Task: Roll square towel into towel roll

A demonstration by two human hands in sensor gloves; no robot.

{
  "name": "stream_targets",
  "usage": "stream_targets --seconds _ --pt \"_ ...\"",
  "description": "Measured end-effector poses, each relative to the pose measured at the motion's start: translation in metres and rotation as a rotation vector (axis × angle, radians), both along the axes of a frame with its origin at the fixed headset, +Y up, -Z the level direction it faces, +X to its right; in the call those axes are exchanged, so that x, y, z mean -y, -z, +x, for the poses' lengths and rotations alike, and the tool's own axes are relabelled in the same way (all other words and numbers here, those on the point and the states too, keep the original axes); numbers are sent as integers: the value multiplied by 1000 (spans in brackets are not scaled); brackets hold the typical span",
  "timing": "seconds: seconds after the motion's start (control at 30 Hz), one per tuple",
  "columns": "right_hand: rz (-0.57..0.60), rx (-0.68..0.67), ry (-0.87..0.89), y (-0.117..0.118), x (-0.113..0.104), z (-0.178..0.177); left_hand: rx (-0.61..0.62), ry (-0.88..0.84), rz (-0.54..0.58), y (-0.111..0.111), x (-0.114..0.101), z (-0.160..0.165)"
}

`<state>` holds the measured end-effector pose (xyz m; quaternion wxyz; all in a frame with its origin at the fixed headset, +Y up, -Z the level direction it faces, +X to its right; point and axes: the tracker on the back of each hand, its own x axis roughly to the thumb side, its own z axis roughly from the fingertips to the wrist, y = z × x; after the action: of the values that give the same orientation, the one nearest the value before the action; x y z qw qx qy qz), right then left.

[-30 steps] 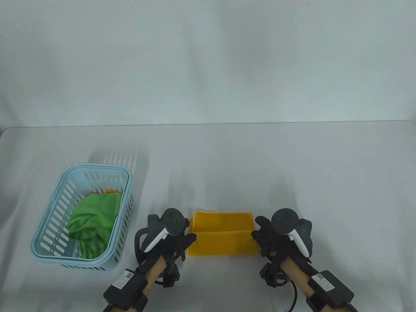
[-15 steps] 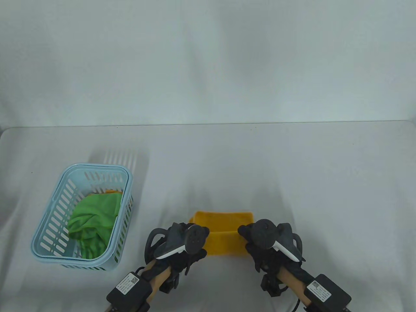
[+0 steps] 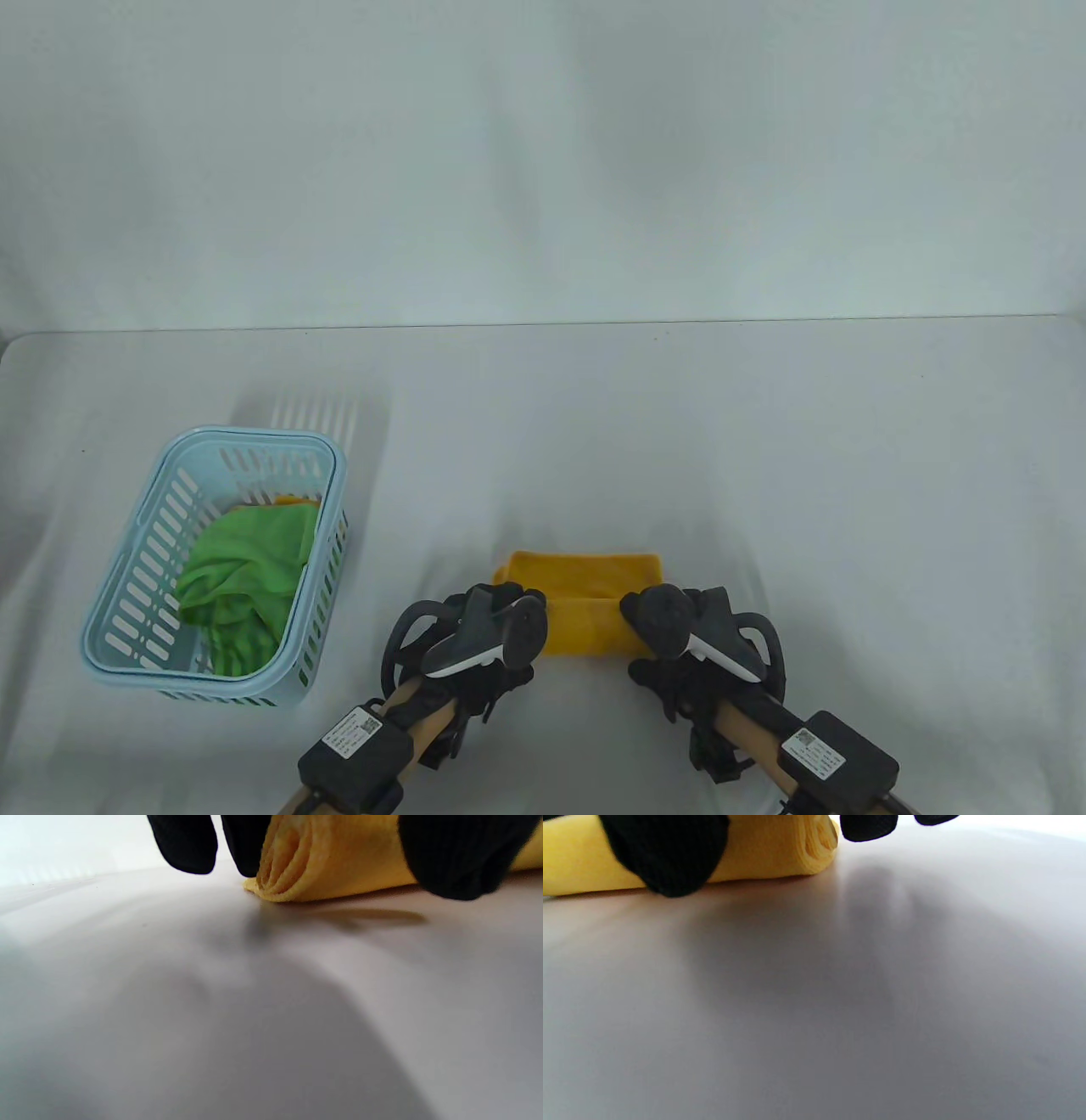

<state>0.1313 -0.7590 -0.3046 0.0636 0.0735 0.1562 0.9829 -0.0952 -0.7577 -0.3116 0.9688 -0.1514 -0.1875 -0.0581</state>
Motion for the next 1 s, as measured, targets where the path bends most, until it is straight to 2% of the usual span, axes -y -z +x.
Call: stream_targets --seconds 0.17,0.3,0.5,0.63,0.77,0.9,1.0 --pt "23 22 -2 1 2 1 -13 14 7 1 2 0" --pt "37 40 61 4 -3 5 -30 -31 -10 4 -3 -3" --pt "-52 133 288 12 -8 23 -125 -267 -144 12 -12 -19" --pt "-99 230 421 16 -8 33 -197 -357 -183 16 -14 -29" --pt "-90 265 420 16 -9 36 -266 -406 -220 19 -13 -35" --pt "-119 270 394 16 -8 36 -284 -398 -294 20 -8 -37" --pt "-140 285 375 15 -7 35 -288 -372 -279 21 -8 -36"
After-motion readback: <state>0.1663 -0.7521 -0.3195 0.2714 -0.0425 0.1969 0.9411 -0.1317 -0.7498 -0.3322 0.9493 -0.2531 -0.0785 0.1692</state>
